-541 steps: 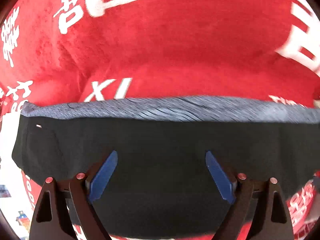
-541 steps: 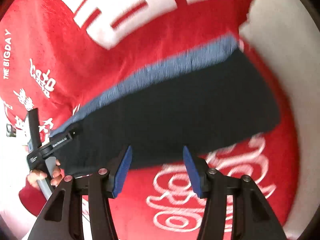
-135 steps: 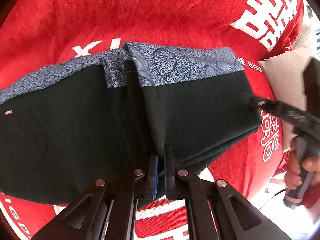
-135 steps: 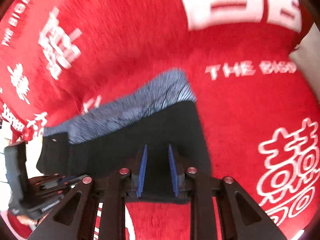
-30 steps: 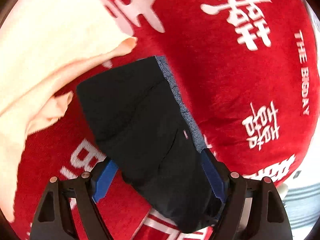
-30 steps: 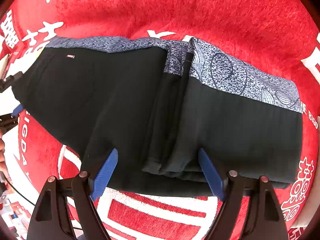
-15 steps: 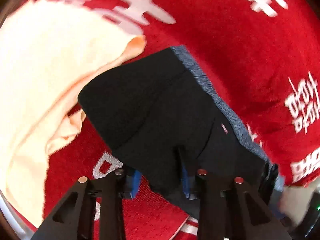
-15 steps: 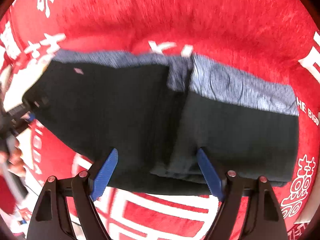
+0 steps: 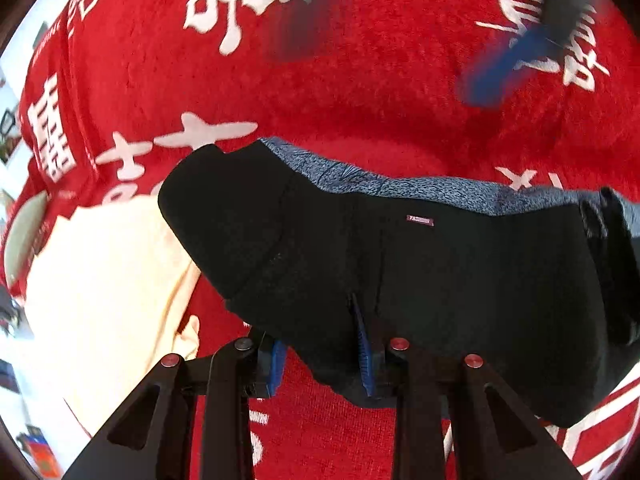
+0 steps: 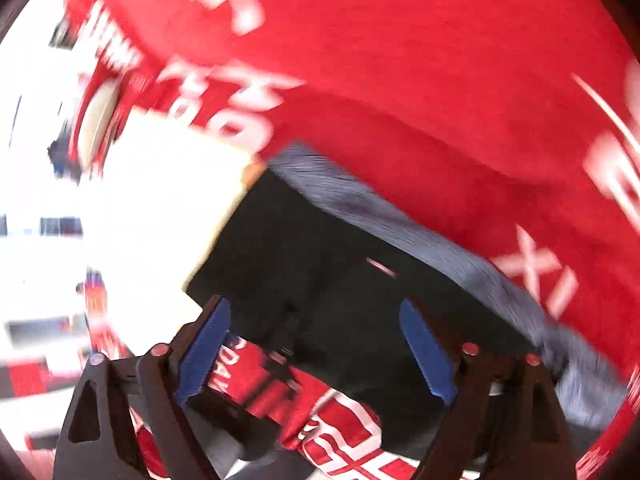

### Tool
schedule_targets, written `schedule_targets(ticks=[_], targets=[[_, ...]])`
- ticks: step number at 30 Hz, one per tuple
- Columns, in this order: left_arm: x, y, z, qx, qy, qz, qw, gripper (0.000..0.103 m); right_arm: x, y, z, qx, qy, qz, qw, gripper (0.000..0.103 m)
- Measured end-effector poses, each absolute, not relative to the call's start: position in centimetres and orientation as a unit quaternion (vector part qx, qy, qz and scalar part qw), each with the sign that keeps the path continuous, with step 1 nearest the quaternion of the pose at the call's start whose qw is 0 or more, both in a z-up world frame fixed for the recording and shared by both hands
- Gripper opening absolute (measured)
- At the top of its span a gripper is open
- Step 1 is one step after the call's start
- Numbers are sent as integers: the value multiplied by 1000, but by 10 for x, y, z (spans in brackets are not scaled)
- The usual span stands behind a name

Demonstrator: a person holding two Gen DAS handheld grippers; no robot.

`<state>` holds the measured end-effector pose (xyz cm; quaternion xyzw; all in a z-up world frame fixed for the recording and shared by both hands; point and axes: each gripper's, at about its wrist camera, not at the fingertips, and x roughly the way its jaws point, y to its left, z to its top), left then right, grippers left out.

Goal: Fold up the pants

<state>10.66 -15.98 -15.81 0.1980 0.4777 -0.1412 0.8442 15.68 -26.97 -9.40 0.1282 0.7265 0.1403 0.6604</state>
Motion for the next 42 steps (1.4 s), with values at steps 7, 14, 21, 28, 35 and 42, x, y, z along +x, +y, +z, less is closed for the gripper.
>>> schedule_targets(ticks=[7,14,21,28,35,42], targets=[[94,-162,-152,239,456,-140,846,31,196,-197,-136,66,789,156,591,92],[89,-164,-151,258,449,-137,844,31,191,-178,-173,2,822,158,547,71],[82,-171,-135,243,439,-166,849,31,167,-228,-141,109,774,161,602,16],[62,-196,-89,216,408,-212,861,31,124,-299,-82,215,684,178,674,16],[27,-241,-47,198,383,-277,859,31,56,-382,-29,318,591,158,725,16],[-31,-314,-29,221,362,-362,830,31,-36,-464,-1,382,525,102,754,16]])
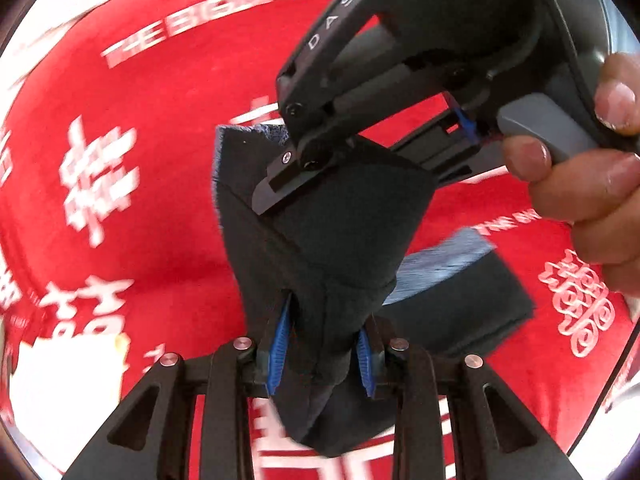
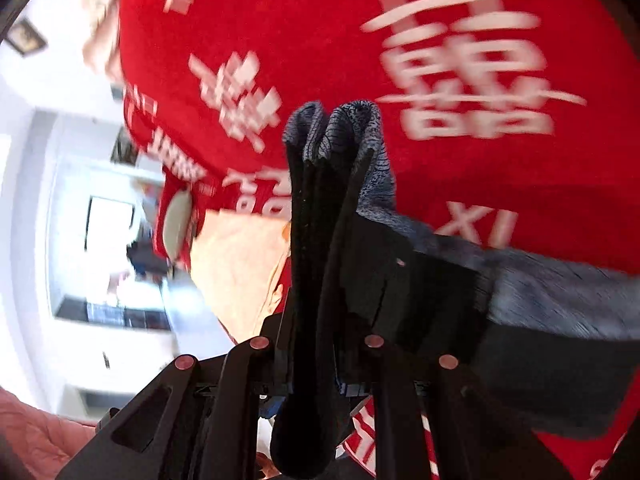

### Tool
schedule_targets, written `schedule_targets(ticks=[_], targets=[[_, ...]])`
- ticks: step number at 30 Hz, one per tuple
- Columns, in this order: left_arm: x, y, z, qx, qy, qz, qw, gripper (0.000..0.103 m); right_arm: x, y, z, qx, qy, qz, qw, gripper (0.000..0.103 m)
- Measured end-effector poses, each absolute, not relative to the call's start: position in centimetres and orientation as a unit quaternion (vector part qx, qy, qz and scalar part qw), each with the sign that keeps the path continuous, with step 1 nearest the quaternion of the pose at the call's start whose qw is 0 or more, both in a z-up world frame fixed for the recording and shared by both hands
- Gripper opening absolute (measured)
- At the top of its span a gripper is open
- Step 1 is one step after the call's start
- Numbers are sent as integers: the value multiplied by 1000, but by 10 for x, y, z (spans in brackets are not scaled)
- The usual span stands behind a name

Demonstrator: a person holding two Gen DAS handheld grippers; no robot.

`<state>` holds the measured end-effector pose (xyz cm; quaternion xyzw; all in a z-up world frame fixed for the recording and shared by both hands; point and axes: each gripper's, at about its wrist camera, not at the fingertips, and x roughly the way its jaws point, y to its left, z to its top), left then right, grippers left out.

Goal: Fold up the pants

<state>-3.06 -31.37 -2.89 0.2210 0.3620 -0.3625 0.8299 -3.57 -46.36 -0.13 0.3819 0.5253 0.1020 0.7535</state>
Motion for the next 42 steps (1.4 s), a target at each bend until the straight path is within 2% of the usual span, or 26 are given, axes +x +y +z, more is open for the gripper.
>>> schedule_targets(ticks=[7,11,20,21,22,24,26,32,37,41,42], targets=[[-96,-390,-45,271,355,-428,786,31,-131,-554,-12,438,491,33,752,16],[-123,-426,-73,305,364,-440,762,31,-165,-590,-47,459,490,0,741,16],[-146,-456,-137,372,386,-422,731,31,-197,-630,-133,489,513,-31,705,17],[-148,-456,-140,380,386,-419,729,35,-199,-629,-136,491,513,-32,704,18],[-150,-456,-142,385,386,-421,725,48,-201,-629,-139,493,509,-33,705,18],[-147,-451,-137,376,396,-420,725,62,-208,-632,-142,501,503,-35,704,19],[-142,-444,-130,365,411,-423,720,62,-210,-632,-142,501,502,-39,704,19],[-97,-407,-90,317,428,-396,748,62,-207,-621,-135,453,516,-57,724,19],[-1,-378,-84,250,468,-311,789,63,-205,-614,-129,439,524,-88,725,20],[65,-361,-108,212,506,-240,801,63,-194,-603,-107,376,549,-150,731,33],[79,-357,-116,200,522,-229,797,63,-194,-602,-100,354,553,-169,735,34]])
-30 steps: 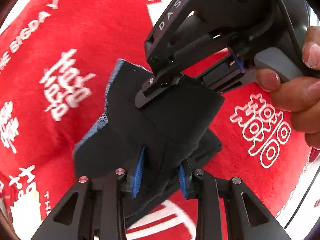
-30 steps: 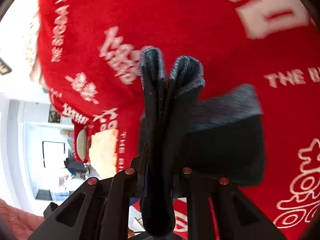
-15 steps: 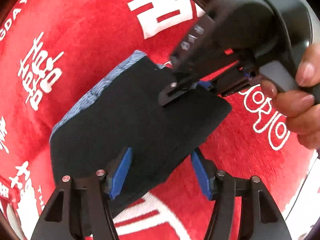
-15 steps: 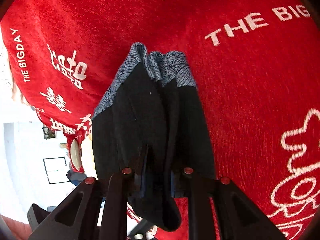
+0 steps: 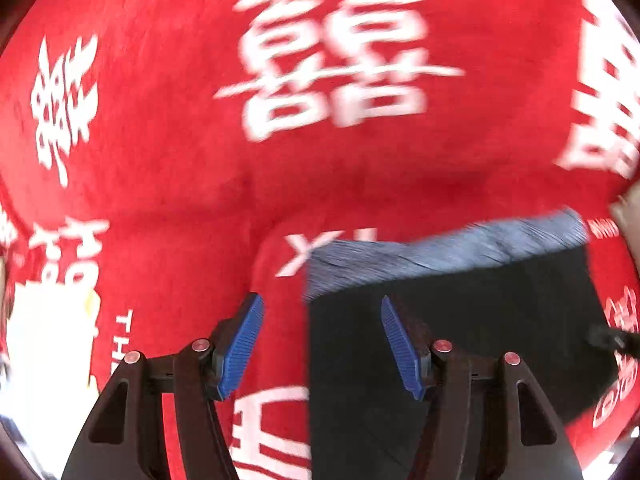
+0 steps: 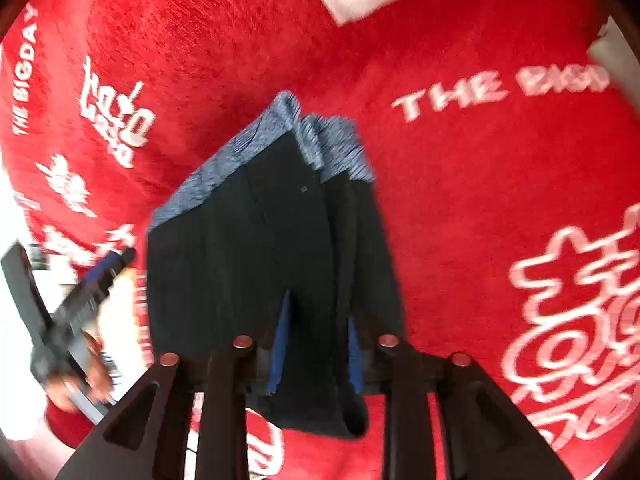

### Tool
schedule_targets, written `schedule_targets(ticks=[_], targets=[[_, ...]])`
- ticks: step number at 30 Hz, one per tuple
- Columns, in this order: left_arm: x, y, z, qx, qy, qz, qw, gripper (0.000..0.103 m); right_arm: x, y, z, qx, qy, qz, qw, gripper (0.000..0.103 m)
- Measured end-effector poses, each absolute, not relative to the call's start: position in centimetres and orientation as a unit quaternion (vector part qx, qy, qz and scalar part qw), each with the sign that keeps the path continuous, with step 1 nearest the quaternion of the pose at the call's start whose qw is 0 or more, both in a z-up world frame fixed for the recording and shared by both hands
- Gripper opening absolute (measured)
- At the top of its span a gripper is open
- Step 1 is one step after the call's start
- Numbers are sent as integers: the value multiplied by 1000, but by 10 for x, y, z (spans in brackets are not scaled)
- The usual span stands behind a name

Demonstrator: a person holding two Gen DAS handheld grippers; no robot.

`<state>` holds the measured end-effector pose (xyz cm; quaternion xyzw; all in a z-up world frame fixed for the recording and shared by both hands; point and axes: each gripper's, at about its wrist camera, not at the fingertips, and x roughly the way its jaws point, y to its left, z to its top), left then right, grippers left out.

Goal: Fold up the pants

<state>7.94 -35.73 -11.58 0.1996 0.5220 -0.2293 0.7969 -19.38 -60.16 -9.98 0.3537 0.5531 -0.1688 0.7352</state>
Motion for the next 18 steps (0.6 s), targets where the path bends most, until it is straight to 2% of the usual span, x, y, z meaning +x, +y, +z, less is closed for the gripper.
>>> schedule_targets(ticks=[6,12,14,18], targets=[[98,-352,-150,162,565,-207,782,63,-178,-585,-59,297,524,-169,780,32],[86,-353,-163,176,558,-202,786,63,-160,-566,-104,249,591,-167,749,31],[85,-353,-163,176,555,-206,786,63,-169,-564,-116,237,581,-170,760,31],[86,-349,-159,174,553,-195,791,73,-173,-563,-115,232,570,-172,769,31]])
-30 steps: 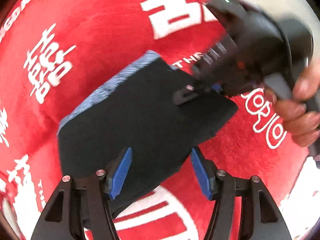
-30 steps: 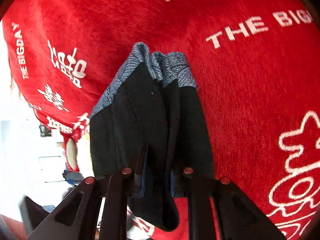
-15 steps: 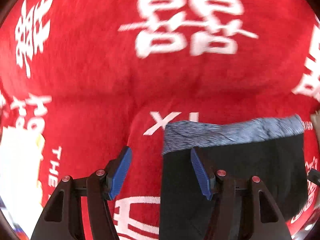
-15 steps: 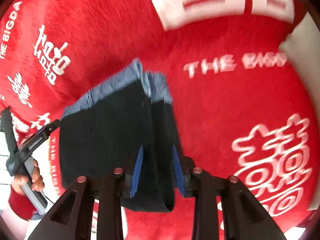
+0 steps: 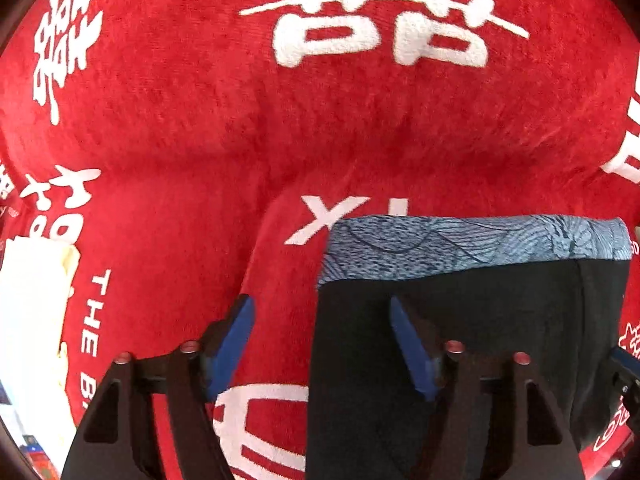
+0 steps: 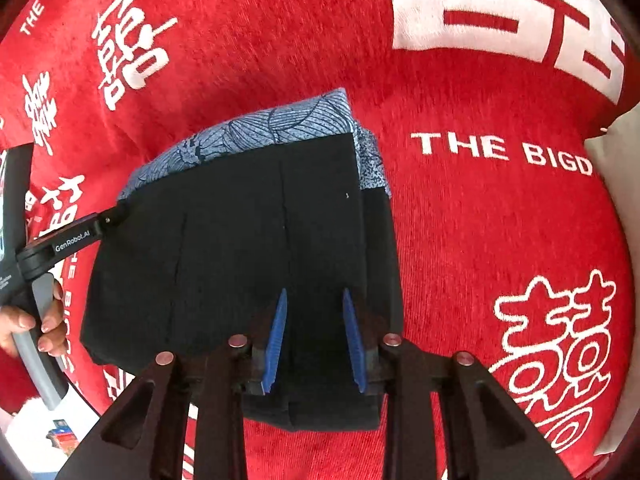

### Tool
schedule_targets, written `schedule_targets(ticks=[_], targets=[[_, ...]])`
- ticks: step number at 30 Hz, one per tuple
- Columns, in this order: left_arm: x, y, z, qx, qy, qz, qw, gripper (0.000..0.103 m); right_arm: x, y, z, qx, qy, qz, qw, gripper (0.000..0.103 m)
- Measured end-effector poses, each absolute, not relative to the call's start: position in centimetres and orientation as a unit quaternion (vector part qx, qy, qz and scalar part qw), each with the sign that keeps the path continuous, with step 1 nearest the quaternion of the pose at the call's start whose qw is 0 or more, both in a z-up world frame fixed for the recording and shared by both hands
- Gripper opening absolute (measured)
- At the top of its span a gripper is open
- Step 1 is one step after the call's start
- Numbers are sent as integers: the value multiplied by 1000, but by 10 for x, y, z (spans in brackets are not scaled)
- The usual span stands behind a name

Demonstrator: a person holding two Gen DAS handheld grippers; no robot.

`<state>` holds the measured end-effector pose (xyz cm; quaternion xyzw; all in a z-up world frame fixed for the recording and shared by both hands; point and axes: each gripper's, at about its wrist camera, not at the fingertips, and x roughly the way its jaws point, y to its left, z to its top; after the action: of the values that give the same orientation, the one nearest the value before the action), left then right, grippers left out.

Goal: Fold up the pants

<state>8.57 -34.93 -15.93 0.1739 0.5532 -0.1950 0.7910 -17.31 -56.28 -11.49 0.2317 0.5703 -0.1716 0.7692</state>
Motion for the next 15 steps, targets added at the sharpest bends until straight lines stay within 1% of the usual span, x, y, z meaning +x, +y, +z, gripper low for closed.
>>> schedule_targets(ticks=[3,9,15], targets=[[87,-346,-156,167,559,-193,789,73,-173,-564,-115,233,573,-176,766,32],[78,-348,-147,192,552,-202,786,73,-170,-563,-114,236,573,-179,764,32],[76,-344,-142,193,555,-194,786,73,-167,-558,-116,234,572,-183,764,32]])
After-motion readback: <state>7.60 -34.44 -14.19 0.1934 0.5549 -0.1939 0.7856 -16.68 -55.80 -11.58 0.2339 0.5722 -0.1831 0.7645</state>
